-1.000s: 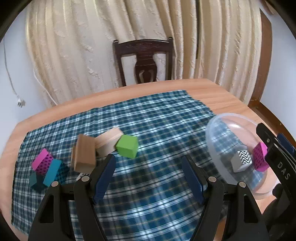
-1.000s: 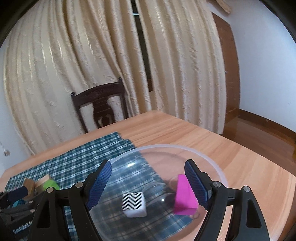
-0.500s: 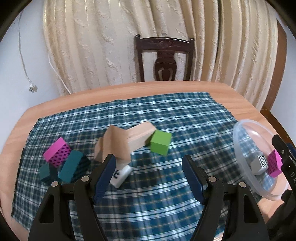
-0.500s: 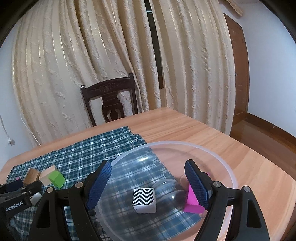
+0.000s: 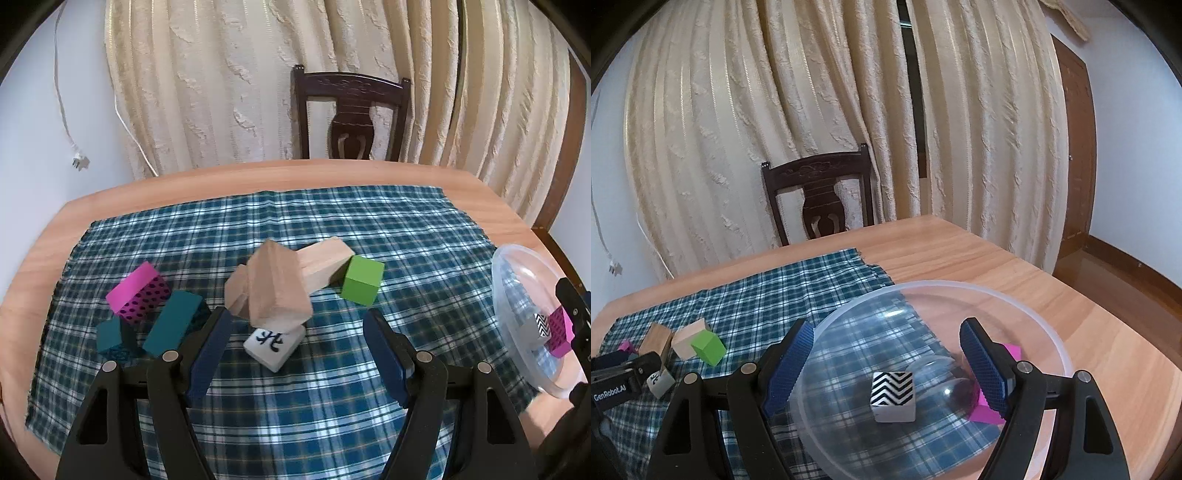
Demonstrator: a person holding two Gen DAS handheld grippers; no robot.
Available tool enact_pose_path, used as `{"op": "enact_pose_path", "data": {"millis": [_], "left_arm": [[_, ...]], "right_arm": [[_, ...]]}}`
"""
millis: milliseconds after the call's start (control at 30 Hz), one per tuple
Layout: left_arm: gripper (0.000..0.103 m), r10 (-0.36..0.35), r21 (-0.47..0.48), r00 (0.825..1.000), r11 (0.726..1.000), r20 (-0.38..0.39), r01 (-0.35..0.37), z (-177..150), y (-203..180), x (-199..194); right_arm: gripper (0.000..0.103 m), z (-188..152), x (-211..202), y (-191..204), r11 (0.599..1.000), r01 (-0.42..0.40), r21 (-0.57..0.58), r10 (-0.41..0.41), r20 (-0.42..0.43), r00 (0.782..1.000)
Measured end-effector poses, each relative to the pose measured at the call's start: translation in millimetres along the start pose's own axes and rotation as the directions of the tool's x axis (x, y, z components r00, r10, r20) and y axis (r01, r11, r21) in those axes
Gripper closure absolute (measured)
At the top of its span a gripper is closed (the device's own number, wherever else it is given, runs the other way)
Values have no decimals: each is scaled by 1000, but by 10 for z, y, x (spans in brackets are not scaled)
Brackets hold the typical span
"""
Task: Organize rigid objects
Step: 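Withdraw both tools from the bowl back over the remaining blocks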
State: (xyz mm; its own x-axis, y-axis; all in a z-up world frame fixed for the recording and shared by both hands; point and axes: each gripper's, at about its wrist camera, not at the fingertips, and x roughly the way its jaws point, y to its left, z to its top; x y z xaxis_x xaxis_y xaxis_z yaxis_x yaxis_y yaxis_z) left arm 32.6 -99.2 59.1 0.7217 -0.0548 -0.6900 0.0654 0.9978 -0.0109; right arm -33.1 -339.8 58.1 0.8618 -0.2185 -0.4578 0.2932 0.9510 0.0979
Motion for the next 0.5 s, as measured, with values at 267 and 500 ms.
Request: {"op": "enact_pose_path", "data": {"millis": [267,500], "left_arm": [[28,20,-22,1000,1000,-7,-20,-8,181,27],[28,55,-32,998,998,-1,-55,-26,357,33]], "right_arm": [[18,-39,-72,311,997,-47,-66,47,-3,999],[7,-42,-69,625,980,-158,-119,154,-49,987]]}}
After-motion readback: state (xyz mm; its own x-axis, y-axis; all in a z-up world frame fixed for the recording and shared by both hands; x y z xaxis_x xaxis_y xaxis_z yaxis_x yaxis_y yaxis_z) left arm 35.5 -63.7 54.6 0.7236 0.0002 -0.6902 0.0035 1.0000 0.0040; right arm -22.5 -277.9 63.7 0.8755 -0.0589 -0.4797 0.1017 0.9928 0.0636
